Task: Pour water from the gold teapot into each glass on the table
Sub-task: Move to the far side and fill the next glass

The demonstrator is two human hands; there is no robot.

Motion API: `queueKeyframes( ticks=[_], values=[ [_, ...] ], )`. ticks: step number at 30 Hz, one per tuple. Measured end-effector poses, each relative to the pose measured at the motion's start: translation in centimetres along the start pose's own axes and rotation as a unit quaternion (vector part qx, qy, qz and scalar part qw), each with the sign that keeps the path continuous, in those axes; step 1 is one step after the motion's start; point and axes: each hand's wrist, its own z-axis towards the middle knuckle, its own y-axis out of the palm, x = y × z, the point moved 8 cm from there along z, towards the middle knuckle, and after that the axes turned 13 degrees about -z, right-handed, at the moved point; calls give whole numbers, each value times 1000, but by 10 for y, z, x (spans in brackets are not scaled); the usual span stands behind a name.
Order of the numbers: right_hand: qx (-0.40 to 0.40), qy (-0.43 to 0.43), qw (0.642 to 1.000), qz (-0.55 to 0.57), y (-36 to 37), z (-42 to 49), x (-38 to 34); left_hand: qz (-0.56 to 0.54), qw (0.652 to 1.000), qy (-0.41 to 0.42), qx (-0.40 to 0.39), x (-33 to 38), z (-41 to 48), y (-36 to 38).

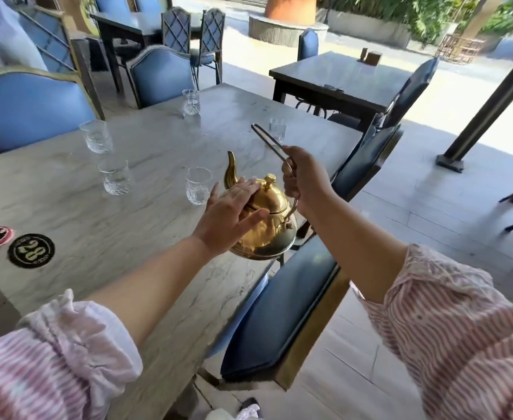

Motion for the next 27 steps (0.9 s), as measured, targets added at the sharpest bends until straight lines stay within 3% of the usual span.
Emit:
queueKeyframes(
  ticks=[4, 13, 19, 27],
  values=[
    [-30, -4, 999, -24, -11, 33, -6, 7, 1000, -24, 0, -10, 23, 13],
    [-73, -3, 996, -45, -46, 104, -9, 25, 984, -125, -121, -22, 77, 61],
    [-130, -15, 988, -78, -61, 156, 1, 45, 966, -204, -154, -35, 97, 96],
    [-279, -89, 942, -166, -50, 214, -9, 69, 943, -312, -89, -48, 122, 123]
  ],
)
